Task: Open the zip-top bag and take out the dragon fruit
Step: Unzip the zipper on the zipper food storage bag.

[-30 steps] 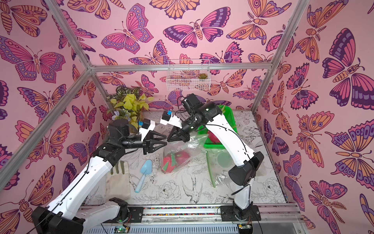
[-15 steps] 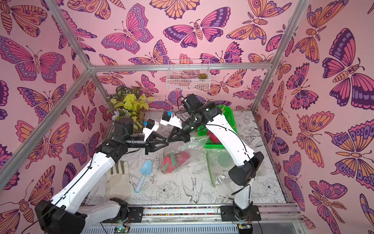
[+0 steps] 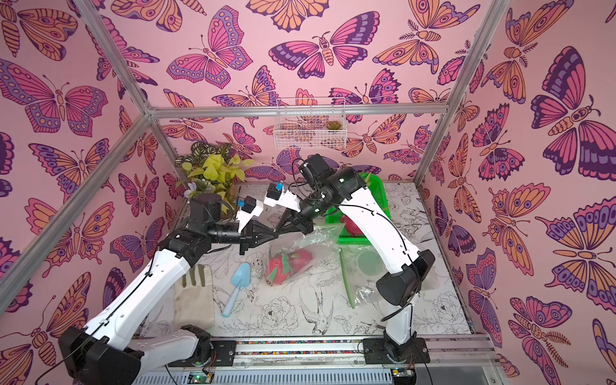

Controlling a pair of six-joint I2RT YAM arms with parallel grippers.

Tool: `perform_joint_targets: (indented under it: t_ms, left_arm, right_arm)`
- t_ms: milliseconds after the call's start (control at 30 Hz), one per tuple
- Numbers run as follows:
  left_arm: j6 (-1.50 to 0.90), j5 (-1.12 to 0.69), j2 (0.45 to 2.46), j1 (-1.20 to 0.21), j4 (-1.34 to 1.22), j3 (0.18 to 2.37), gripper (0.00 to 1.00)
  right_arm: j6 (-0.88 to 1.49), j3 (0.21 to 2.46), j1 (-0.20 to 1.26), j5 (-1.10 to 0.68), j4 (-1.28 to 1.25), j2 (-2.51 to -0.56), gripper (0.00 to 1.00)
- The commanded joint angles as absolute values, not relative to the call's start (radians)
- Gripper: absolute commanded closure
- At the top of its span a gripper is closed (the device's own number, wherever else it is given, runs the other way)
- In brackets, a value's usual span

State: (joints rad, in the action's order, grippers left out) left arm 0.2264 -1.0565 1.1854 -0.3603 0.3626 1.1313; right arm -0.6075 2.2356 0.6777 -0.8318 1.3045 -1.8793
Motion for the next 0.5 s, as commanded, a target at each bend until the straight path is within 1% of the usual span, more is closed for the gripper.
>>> perform_joint_targets:
  t_ms: [0,200,467]
  left_arm:
    - [0.191,-1.089,1.125,-0.341,0.279,1.107,1.00]
    - [0.119,-1.121,1.079,-0.302,0.182,1.064,1.00]
    - [0.026,-1.083,1.031,-0.265,0.065,1.021,1.00]
  right_arm:
    - [-0.625,2.197,0.682,-0.789,1.325,-1.873,1.00]
    - [-0.626,2.092,0.664,-0.771,1.276,-1.834,1.00]
    - [-0.638,2.012,0.653,-0.681,1.265,-1.804,1.00]
